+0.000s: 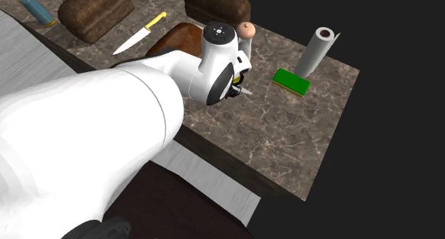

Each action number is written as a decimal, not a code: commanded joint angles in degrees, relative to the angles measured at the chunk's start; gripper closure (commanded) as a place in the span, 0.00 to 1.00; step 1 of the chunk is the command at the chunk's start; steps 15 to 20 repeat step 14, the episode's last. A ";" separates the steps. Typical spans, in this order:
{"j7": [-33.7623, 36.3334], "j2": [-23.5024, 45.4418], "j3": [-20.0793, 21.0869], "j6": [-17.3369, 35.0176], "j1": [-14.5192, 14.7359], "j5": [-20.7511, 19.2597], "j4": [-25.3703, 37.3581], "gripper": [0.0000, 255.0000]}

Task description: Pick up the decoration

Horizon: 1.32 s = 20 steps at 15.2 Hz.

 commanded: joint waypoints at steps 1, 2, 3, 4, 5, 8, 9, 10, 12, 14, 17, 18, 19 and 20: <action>0.09 -0.94 0.00 -1.22 0.02 -0.03 0.28 1.00; 0.11 -1.40 0.00 -1.91 0.01 -0.04 0.50 1.00; 0.14 -1.88 -0.01 -2.59 0.01 -0.06 0.71 1.00; 0.17 -2.34 -0.01 -3.28 0.01 -0.07 0.93 1.00; 0.20 -2.80 -0.02 -3.97 0.01 -0.08 1.16 1.00; 0.28 -4.10 -0.03 -6.05 0.00 -0.12 1.94 1.00; 0.31 -4.52 -0.03 -6.74 -0.01 -0.13 2.22 1.00; 0.33 -4.92 -0.04 -7.44 -0.01 -0.15 2.52 1.00; 0.38 -5.70 -0.04 -8.85 -0.02 -0.17 3.15 1.00; 0.39 -5.76 -0.04 -8.96 -0.02 -0.17 3.19 1.00; 0.39 -5.76 -0.04 -8.96 -0.02 -0.17 3.19 1.00; 0.39 -5.76 -0.04 -8.96 -0.02 -0.17 3.19 1.00; 0.39 -5.76 -0.04 -8.96 -0.02 -0.17 3.19 1.00; 0.39 -5.76 -0.04 -8.96 -0.02 -0.17 3.19 1.00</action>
